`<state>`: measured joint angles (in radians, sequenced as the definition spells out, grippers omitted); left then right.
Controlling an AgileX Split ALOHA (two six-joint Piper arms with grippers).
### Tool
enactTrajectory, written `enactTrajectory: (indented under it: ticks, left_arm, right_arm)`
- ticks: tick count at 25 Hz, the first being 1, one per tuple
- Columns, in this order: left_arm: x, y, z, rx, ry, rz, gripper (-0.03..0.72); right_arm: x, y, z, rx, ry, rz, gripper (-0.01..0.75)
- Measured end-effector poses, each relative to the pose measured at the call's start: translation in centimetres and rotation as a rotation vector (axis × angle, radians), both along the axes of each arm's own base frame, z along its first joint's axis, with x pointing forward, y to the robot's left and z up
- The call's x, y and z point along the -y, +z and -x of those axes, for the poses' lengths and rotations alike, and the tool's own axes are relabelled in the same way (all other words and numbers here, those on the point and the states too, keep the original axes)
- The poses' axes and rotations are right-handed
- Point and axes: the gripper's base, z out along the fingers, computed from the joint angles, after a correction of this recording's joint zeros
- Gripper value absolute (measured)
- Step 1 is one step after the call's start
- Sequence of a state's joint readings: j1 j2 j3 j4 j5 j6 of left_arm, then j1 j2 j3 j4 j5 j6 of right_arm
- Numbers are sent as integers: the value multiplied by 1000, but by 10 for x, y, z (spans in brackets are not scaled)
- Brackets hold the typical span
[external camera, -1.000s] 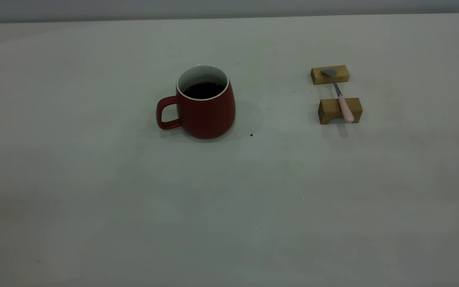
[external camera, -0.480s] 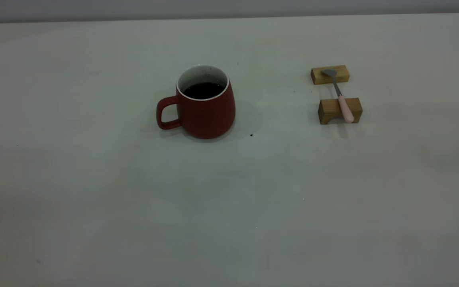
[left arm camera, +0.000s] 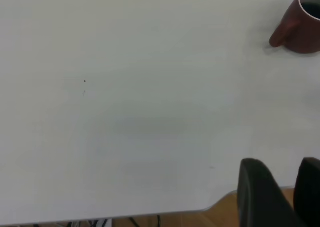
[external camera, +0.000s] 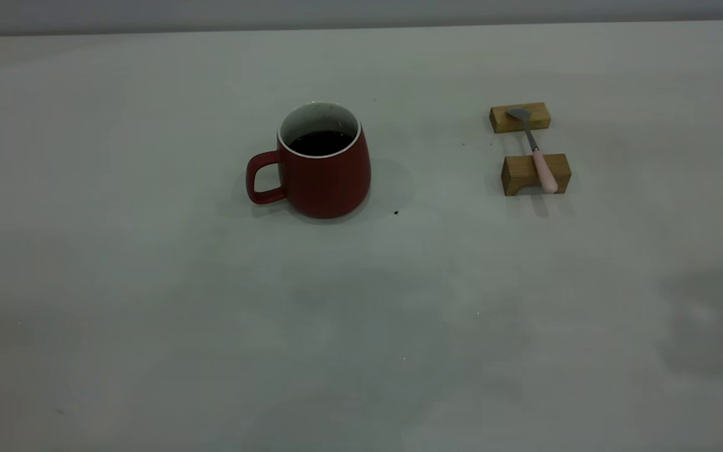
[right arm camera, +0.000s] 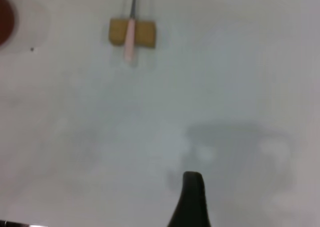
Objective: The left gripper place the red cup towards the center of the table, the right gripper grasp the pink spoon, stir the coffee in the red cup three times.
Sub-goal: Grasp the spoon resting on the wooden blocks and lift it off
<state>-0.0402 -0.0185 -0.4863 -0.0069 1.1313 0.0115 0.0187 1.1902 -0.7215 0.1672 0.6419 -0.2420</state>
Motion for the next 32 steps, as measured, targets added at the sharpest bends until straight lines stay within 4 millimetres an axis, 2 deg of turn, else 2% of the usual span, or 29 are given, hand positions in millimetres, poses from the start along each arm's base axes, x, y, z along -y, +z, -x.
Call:
enactTrajectory:
  ticks: [2, 9, 14, 19, 32]
  left_arm:
    - [0, 0, 0, 0, 0, 0, 247]
    - [0, 0, 0, 0, 0, 0, 247]
    - [0, 0, 0, 0, 0, 0, 247]
    - [0, 0, 0, 0, 0, 0, 247]
    - [0, 0, 0, 0, 0, 0, 247]
  right_arm:
    - [-8, -25, -23, -65, 28, -4, 731]
    - [-44, -86, -82, -170, 114, 10, 731]
    - [-70, -117, -114, -218, 171, 19, 731]
    - [-84, -151, -140, -297, 195, 28, 731]
    - [-95, -194, -179, -364, 206, 29, 731]
